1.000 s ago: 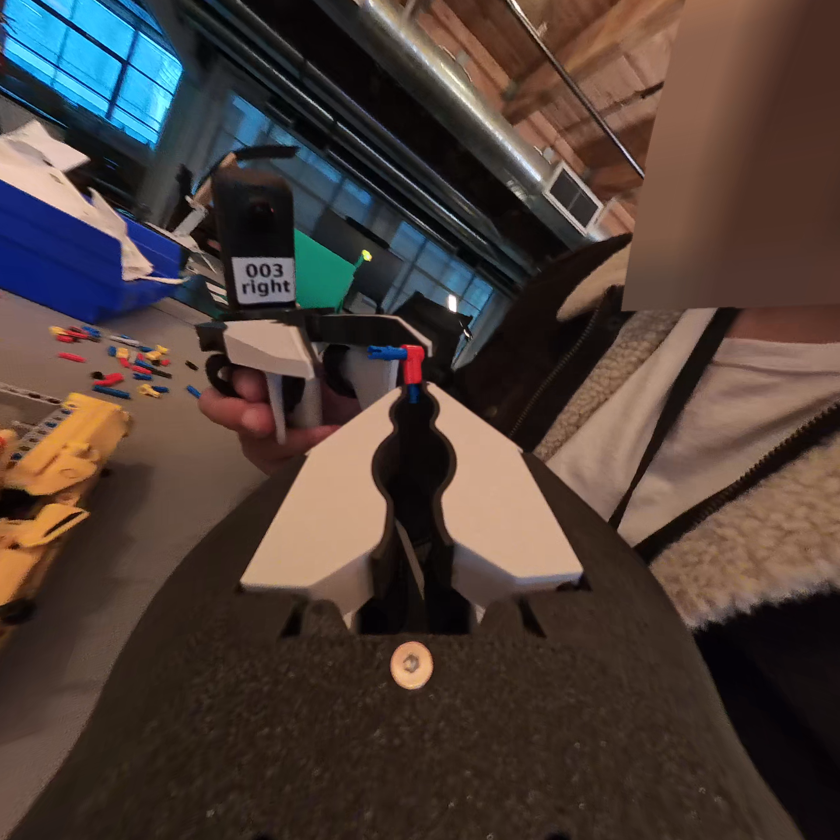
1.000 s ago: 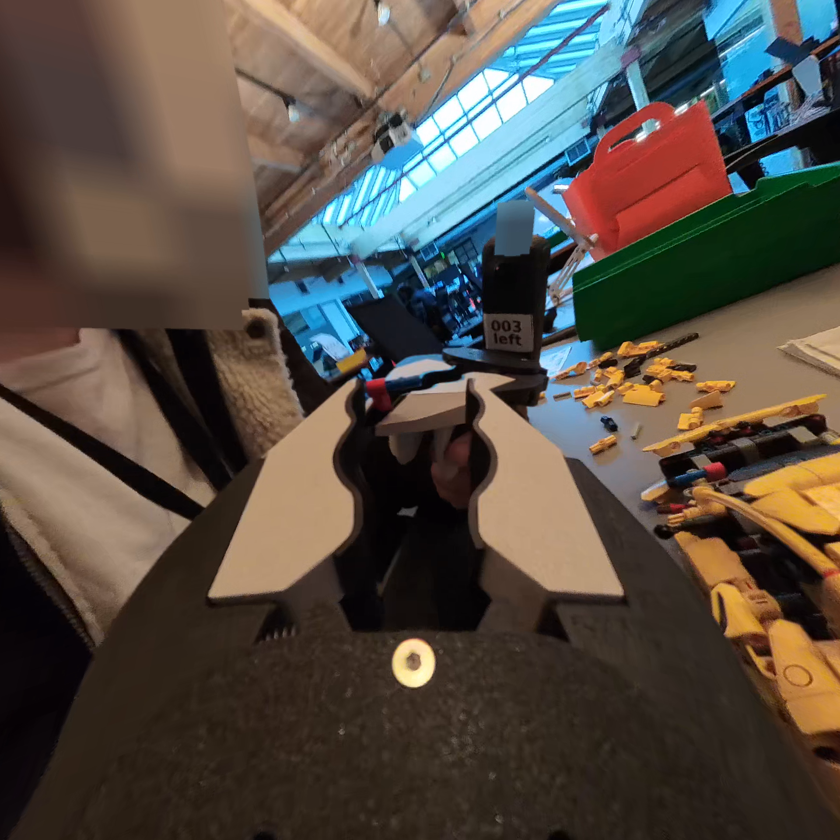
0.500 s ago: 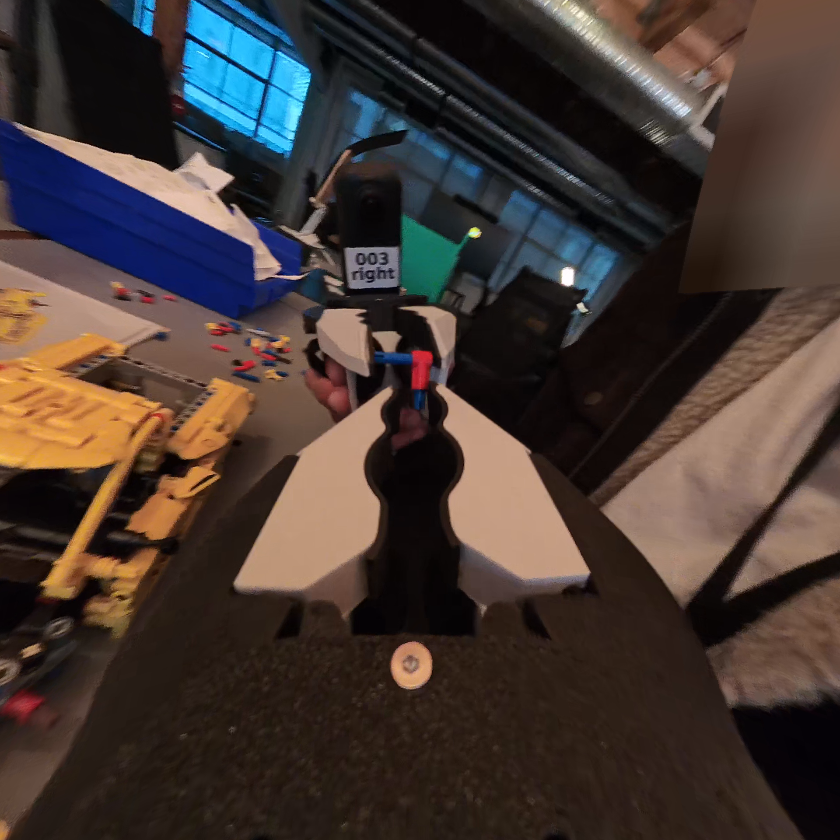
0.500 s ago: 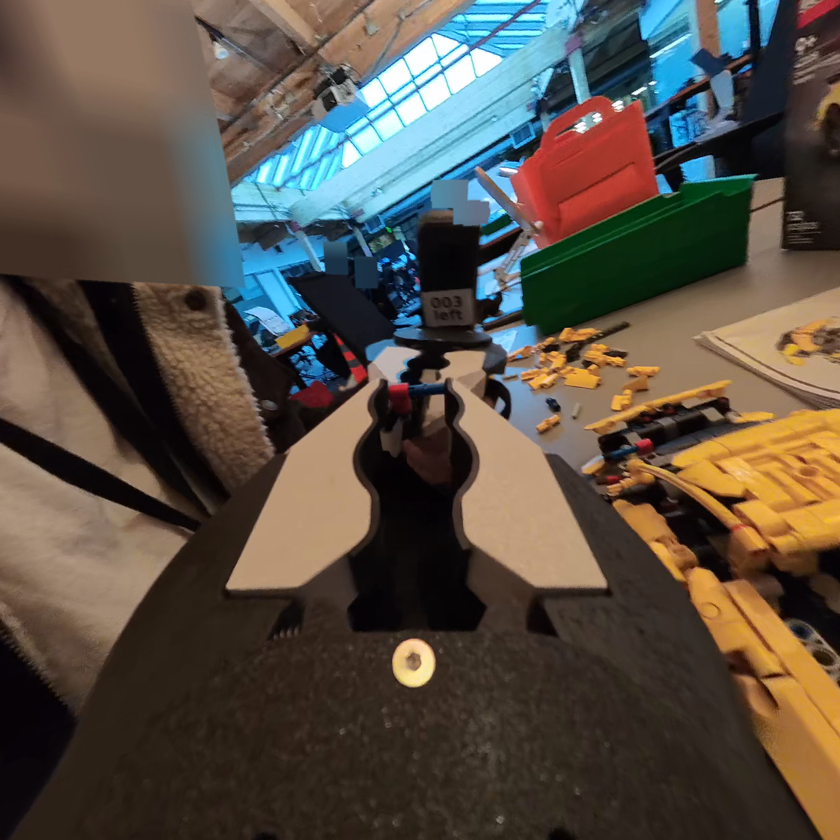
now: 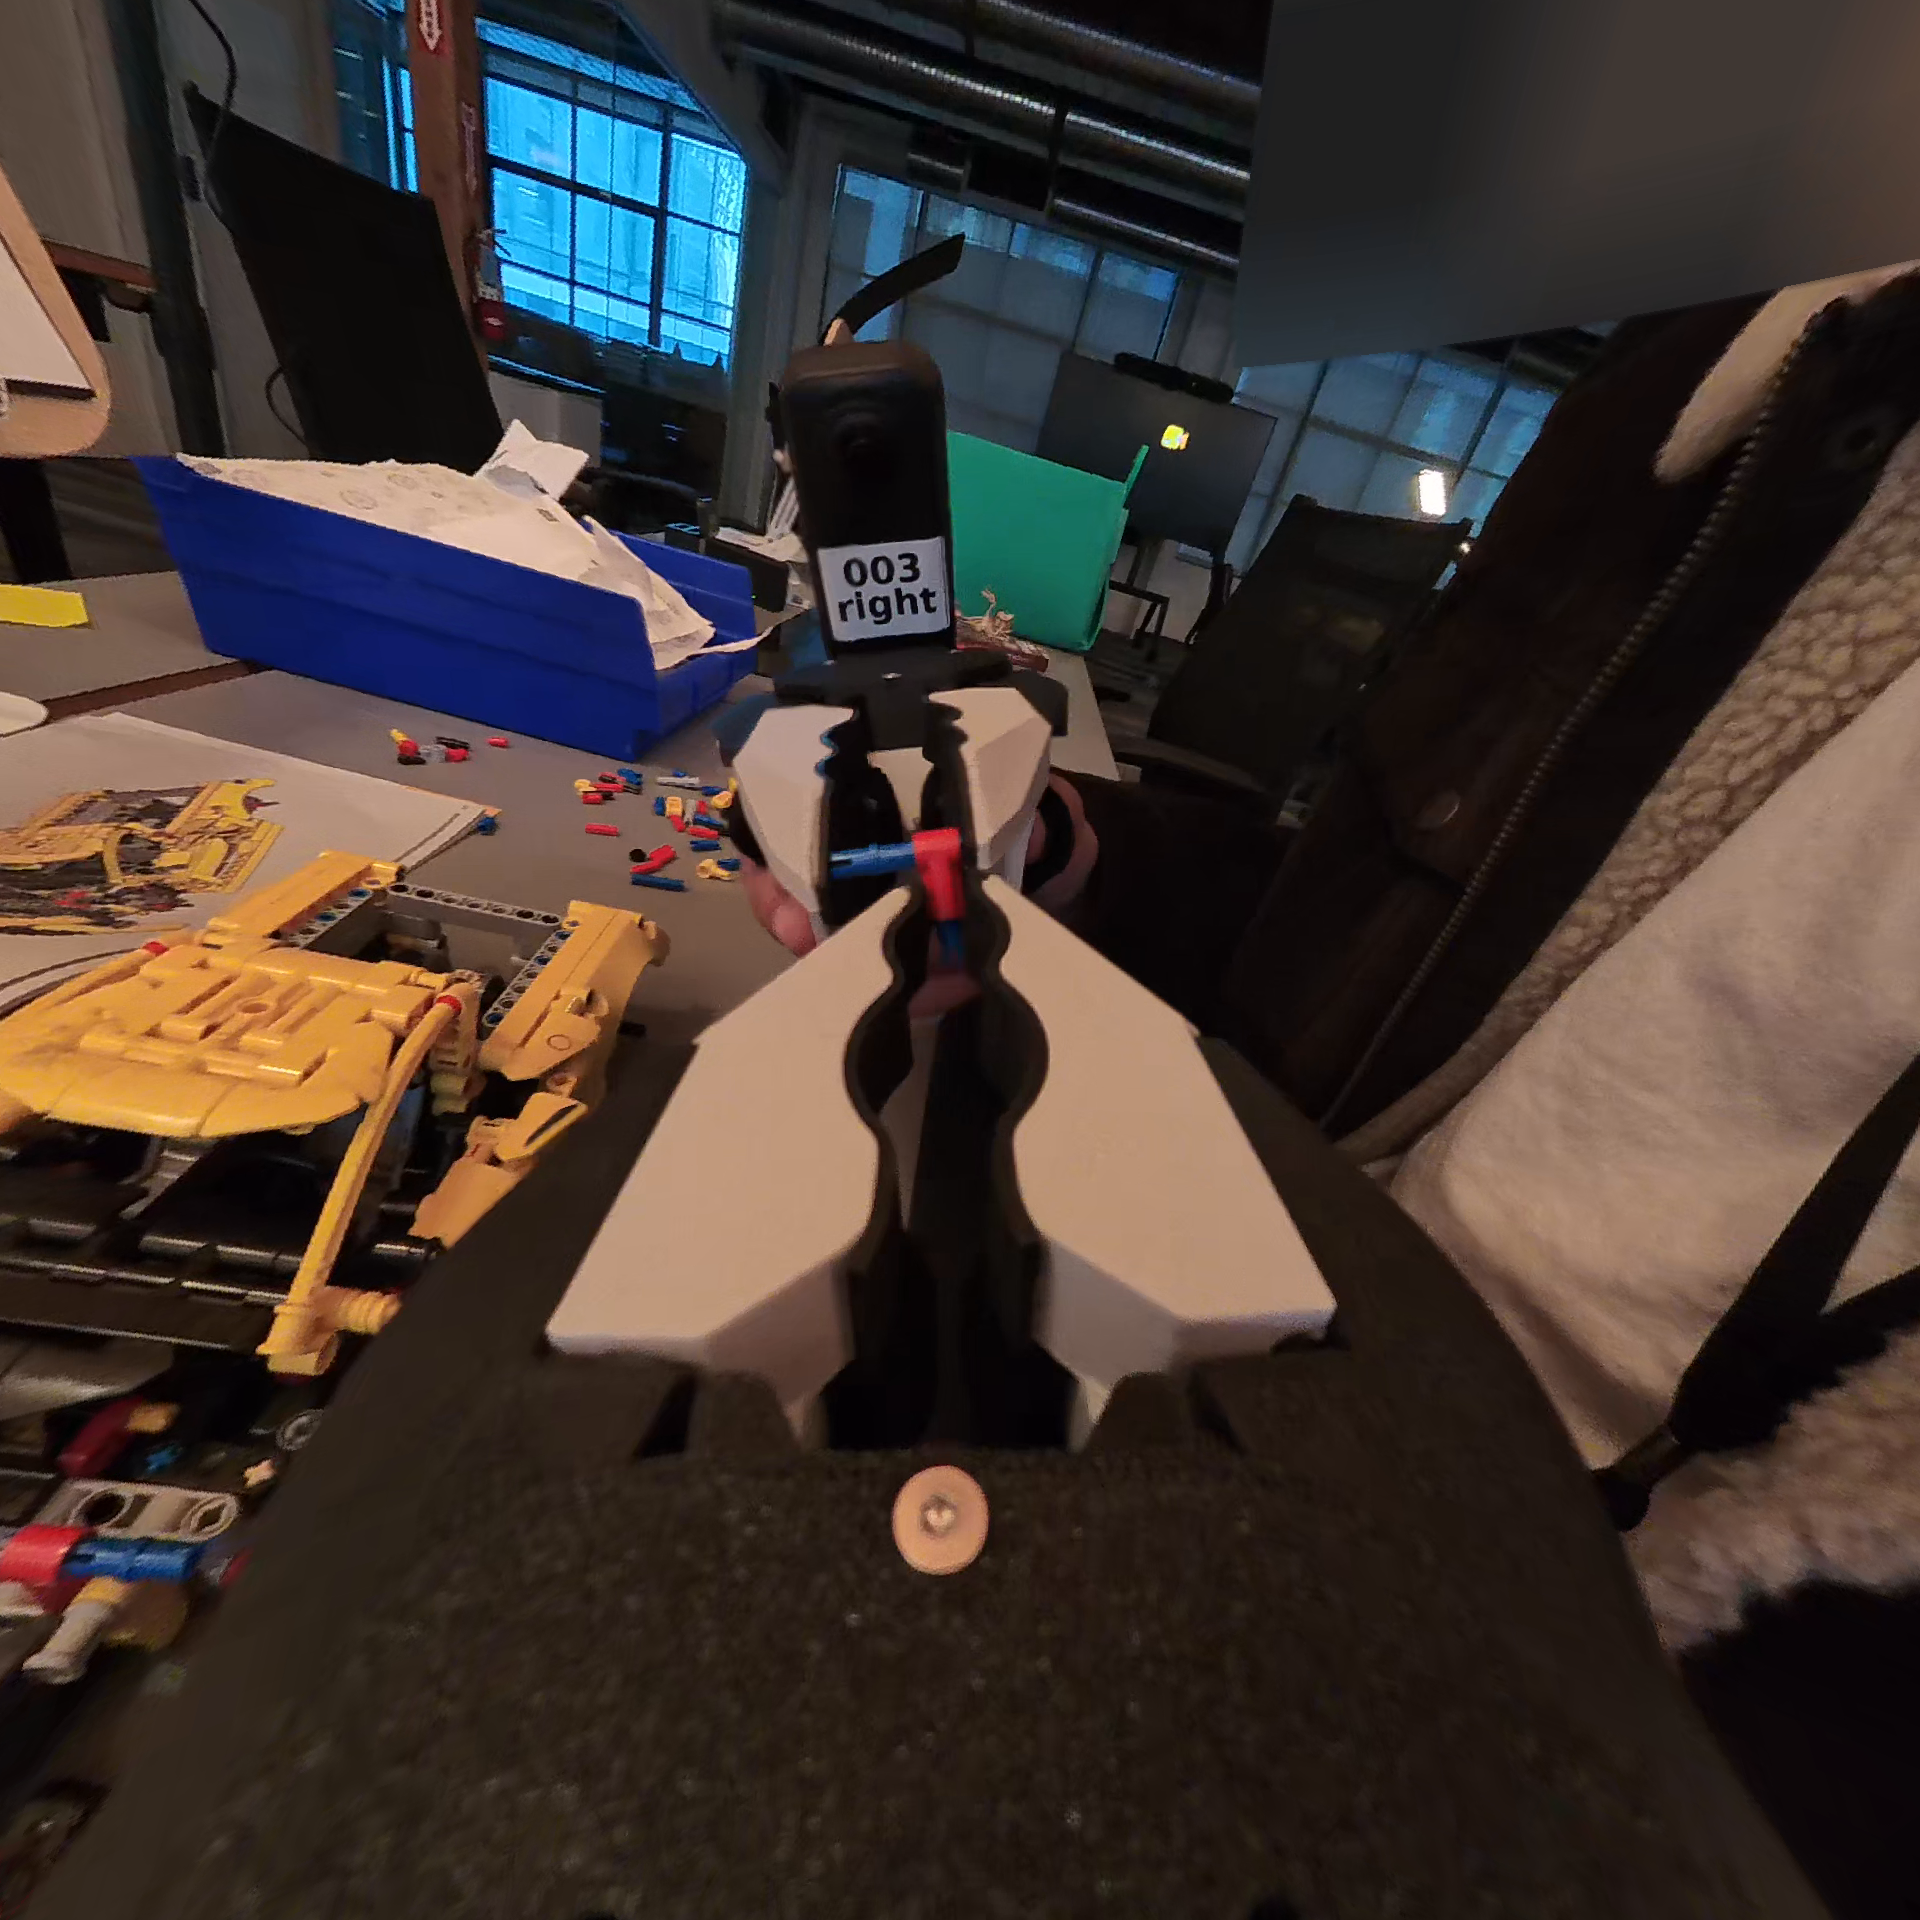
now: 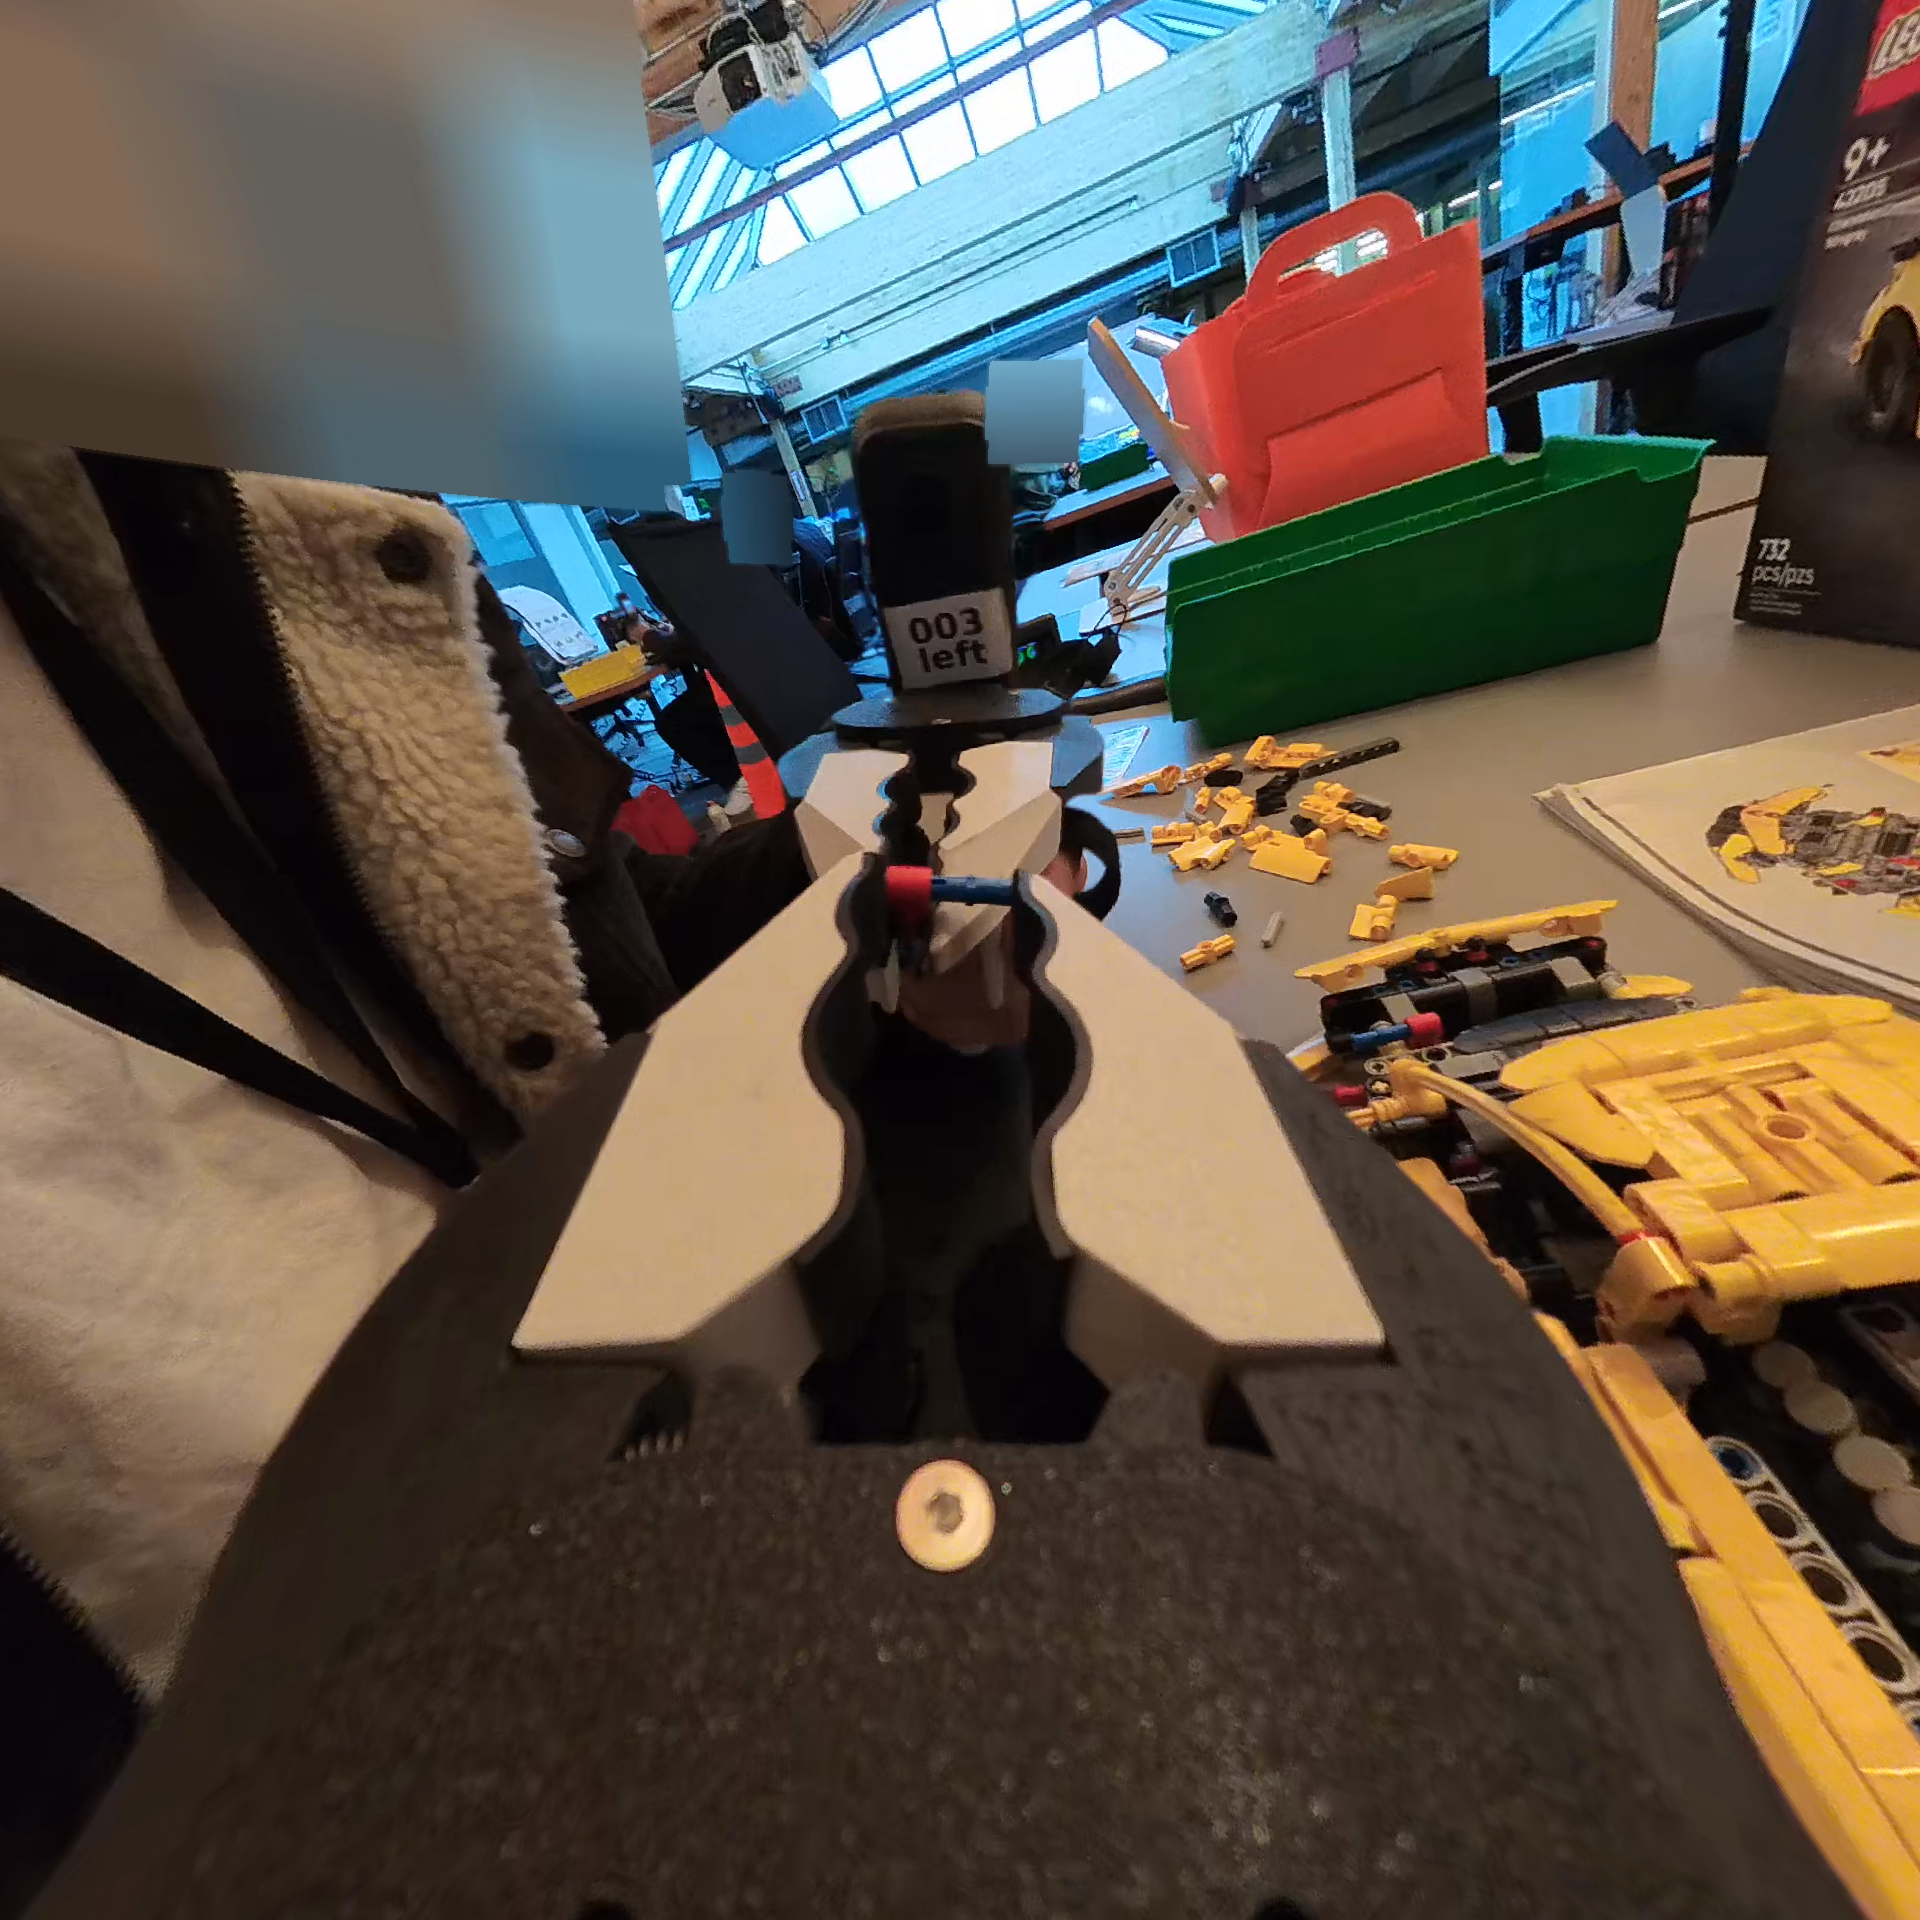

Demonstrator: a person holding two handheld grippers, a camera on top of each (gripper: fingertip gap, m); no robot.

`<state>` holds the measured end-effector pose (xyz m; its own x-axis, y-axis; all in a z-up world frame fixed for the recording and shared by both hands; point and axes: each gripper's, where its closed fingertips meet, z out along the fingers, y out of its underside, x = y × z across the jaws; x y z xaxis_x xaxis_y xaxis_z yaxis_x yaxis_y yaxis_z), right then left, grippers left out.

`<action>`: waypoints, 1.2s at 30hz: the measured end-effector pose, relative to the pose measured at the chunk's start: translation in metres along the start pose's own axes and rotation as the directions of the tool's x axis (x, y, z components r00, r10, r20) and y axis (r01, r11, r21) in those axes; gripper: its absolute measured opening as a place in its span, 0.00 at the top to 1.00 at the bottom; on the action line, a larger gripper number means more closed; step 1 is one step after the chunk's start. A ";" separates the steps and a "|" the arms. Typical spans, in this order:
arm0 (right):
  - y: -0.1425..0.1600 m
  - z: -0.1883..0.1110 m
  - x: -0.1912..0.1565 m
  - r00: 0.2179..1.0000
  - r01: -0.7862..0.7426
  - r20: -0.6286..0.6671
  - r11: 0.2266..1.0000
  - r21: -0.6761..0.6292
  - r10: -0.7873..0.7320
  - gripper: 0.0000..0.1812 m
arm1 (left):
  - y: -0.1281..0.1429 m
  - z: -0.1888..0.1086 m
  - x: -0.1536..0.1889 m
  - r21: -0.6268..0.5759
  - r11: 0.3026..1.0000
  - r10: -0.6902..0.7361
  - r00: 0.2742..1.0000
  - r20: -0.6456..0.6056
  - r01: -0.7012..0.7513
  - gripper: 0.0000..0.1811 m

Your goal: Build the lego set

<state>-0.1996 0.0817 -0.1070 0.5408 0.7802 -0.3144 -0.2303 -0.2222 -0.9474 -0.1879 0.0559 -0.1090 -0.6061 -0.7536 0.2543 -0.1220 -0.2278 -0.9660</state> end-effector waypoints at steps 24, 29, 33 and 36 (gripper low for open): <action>0.004 -0.006 0.010 0.998 -0.053 -0.048 0.998 -0.027 0.052 0.83 | 0.005 0.000 -0.005 -0.024 0.999 0.023 0.998 0.051 -0.021 0.97; 0.004 -0.005 0.004 0.997 -0.072 -0.001 0.997 -0.026 0.072 0.88 | 0.005 0.001 -0.003 -0.034 0.998 0.061 0.997 0.053 -0.060 0.97; 0.001 -0.005 -0.003 0.994 -0.104 0.043 0.995 -0.002 0.104 0.87 | 0.001 0.001 0.000 -0.014 0.995 0.097 0.995 0.038 -0.097 0.97; -0.001 -0.005 -0.003 0.991 -0.128 0.048 0.992 0.009 0.128 0.81 | 0.004 0.002 0.000 -0.032 0.992 0.121 0.992 0.042 -0.120 0.96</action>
<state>-0.1969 0.0770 -0.1057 0.4671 0.7728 -0.4297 -0.3053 -0.3151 -0.8986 -0.1871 0.0535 -0.1132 -0.5827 -0.8011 0.1368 -0.0734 -0.1158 -0.9906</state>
